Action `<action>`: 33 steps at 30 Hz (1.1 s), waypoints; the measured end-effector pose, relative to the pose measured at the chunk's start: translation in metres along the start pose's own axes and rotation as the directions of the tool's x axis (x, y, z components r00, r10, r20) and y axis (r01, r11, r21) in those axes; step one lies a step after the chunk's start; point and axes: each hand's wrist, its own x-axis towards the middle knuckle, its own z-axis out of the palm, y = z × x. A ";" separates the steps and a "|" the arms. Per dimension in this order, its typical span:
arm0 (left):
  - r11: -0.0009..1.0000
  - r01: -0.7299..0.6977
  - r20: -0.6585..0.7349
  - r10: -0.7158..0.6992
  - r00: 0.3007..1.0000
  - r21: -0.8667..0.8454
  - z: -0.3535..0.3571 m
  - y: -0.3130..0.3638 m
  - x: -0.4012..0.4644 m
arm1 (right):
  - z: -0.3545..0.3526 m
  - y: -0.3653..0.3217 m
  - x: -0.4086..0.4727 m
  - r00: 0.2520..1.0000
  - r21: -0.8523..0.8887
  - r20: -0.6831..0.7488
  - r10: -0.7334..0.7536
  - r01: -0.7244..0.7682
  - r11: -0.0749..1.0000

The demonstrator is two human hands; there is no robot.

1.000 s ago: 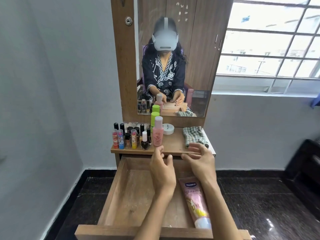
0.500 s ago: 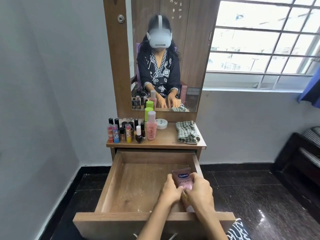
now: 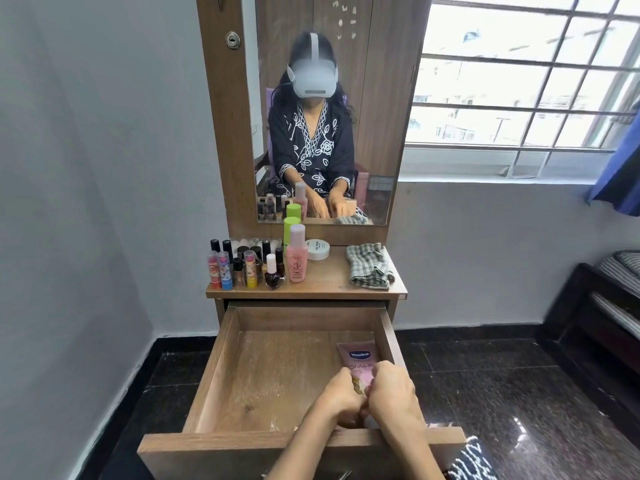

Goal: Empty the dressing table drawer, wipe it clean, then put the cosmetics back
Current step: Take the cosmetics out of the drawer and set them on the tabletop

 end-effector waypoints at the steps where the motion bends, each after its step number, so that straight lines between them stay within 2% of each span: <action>1: 1.000 0.000 -0.007 0.000 1.000 0.002 0.000 0.000 0.000 | 0.000 0.000 0.000 1.000 -0.023 0.026 -0.015 0.015 1.000; 6: 1.000 0.004 -0.045 -0.003 0.999 0.005 -0.001 -0.001 0.001 | 0.000 0.002 0.004 0.989 -0.084 0.125 -0.079 0.090 0.992; 18: 0.998 -0.026 -0.080 0.031 0.996 0.066 -0.005 0.001 -0.009 | 0.010 0.004 0.016 0.980 -0.004 0.194 -0.039 0.041 0.999; 24: 0.993 -0.030 -0.111 0.043 0.993 0.117 -0.017 -0.003 -0.015 | 0.002 0.006 0.014 0.979 0.147 0.183 -0.088 0.061 0.987; 27: 0.981 -0.065 -0.166 0.096 0.981 0.183 -0.022 -0.002 -0.019 | -0.001 0.007 0.016 0.970 0.208 0.224 -0.092 0.045 0.977; 29: 0.969 -0.119 -0.223 0.167 0.960 0.215 -0.024 -0.002 -0.022 | -0.002 0.005 0.016 0.967 0.314 0.230 -0.114 0.037 0.949; 33: 0.958 -0.246 -0.364 0.283 0.887 0.145 -0.031 0.006 -0.030 | -0.017 -0.008 0.011 0.979 0.527 0.091 -0.181 0.107 0.843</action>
